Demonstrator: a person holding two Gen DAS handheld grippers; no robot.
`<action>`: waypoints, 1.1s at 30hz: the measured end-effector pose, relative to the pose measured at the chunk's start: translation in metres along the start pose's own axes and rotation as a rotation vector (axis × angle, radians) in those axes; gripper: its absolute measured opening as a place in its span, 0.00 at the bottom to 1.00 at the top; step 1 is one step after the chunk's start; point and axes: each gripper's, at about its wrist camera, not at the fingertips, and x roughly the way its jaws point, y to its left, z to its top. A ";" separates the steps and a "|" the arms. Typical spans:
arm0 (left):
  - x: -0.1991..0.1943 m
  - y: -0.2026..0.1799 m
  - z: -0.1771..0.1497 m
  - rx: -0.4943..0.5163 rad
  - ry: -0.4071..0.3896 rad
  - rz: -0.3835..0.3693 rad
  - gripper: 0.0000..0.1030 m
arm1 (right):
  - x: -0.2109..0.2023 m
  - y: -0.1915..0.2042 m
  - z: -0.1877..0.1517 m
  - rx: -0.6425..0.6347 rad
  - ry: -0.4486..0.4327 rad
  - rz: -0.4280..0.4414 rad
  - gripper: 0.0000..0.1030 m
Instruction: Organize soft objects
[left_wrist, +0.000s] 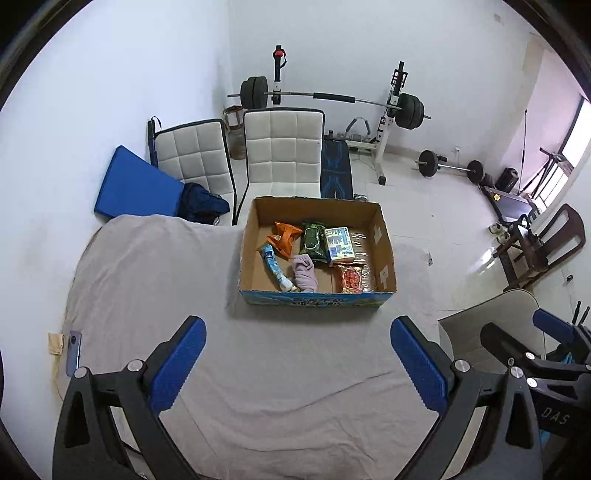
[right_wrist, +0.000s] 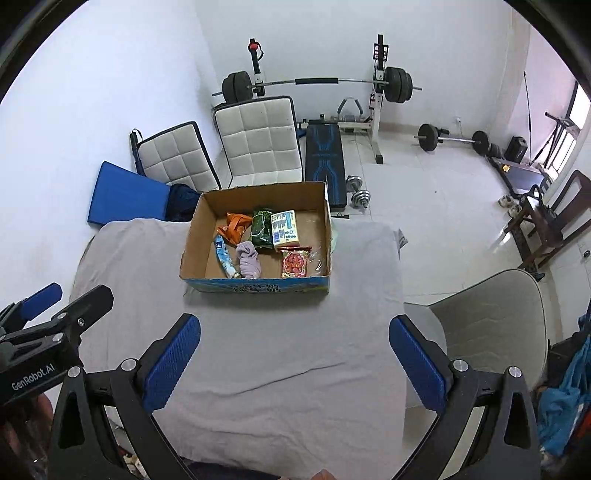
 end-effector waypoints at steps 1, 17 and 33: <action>-0.001 0.000 0.000 -0.004 -0.003 0.004 1.00 | -0.002 -0.002 0.000 0.002 -0.001 -0.004 1.00; 0.002 0.001 0.006 -0.016 -0.095 0.018 1.00 | 0.006 -0.002 0.010 0.017 -0.049 -0.066 1.00; 0.010 0.005 0.008 -0.026 -0.100 0.086 1.00 | 0.015 0.000 0.026 -0.008 -0.080 -0.100 1.00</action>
